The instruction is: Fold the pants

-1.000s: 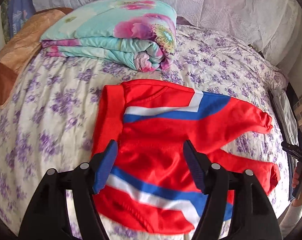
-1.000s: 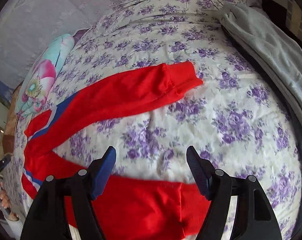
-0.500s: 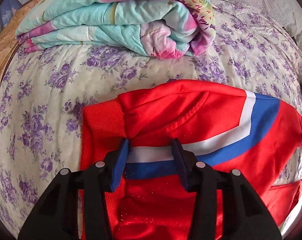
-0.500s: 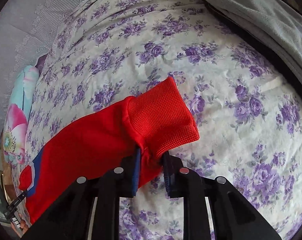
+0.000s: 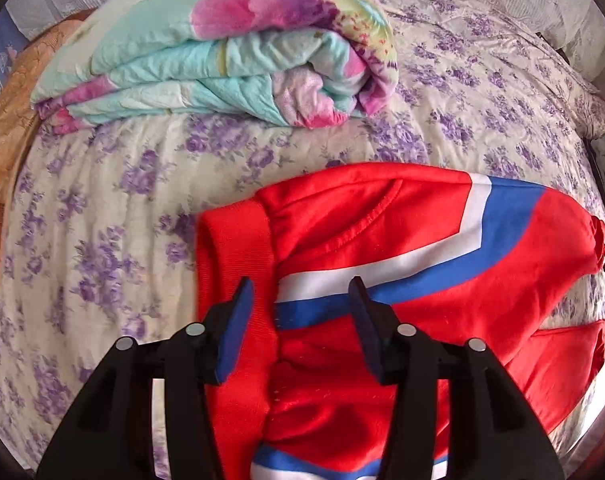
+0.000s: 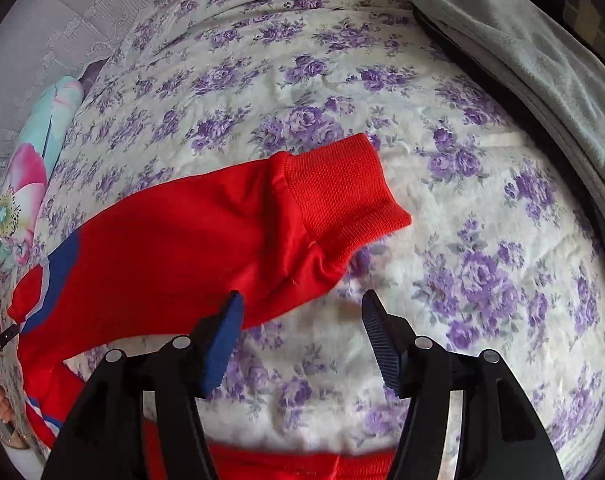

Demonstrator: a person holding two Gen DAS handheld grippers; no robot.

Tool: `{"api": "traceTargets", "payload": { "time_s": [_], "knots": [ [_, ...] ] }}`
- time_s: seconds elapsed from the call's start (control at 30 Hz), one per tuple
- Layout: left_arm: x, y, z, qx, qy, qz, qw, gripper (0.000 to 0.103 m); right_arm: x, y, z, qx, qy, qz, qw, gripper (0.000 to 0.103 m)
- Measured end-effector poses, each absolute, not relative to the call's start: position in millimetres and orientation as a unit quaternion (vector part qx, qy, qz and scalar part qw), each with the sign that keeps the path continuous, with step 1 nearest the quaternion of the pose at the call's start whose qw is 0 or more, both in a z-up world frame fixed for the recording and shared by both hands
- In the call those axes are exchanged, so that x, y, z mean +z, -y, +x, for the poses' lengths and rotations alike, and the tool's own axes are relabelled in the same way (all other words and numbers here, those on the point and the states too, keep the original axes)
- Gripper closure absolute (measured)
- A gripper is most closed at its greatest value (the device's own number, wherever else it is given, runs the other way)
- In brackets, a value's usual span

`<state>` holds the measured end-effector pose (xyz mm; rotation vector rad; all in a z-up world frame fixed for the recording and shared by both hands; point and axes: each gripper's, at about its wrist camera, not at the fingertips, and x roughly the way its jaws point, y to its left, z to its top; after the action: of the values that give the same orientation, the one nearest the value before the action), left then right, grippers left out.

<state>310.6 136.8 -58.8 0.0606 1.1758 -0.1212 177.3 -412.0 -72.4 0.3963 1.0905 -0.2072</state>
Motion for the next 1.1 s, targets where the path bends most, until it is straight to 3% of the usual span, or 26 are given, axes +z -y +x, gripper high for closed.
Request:
{"api": "traceTargets", "payload": {
  "time_s": [0.07, 0.17, 0.4, 0.47, 0.5, 0.53, 0.57, 0.8, 0.93, 1.1],
  "knots": [
    [-40, -148, 314, -0.033, -0.533, 0.04, 0.844, 0.041, -60, 402, 146, -0.08, -0.499, 0.186, 0.842, 0.034],
    [-31, -147, 333, -0.068, -0.536, 0.059, 0.839, 0.028, -51, 383, 105, -0.059, -0.497, 0.191, 0.845, 0.033],
    [-73, -114, 371, -0.182, -0.577, 0.12, 0.787, 0.027, -28, 342, 69, -0.063, -0.496, 0.145, 0.854, 0.033],
    [-86, -113, 376, -0.198, -0.585, 0.11, 0.779, 0.038, -18, 332, 75, -0.063, -0.488, 0.119, 0.863, 0.033],
    [-92, -112, 377, -0.197, -0.583, 0.114, 0.78, 0.065, -14, 326, 83, -0.058, -0.485, 0.107, 0.866, 0.032],
    [-94, -111, 377, -0.202, -0.578, 0.121, 0.781, 0.081, -11, 320, 95, -0.045, -0.483, 0.094, 0.87, 0.032],
    [-93, -110, 374, -0.212, -0.57, 0.12, 0.785, 0.084, -8, 310, 110, -0.022, -0.478, 0.077, 0.875, 0.032],
    [-83, -119, 360, -0.227, -0.526, 0.107, 0.812, 0.086, -12, 177, 261, 0.237, -0.487, -0.077, 0.837, 0.028],
    [-84, -124, 356, -0.225, -0.519, 0.094, 0.819, 0.086, -38, 107, 337, 0.279, -0.506, -0.154, 0.802, 0.028],
    [-83, -125, 358, -0.228, -0.517, 0.09, 0.82, 0.086, -70, 74, 390, 0.31, -0.548, -0.174, 0.757, 0.028]
  ]
}}
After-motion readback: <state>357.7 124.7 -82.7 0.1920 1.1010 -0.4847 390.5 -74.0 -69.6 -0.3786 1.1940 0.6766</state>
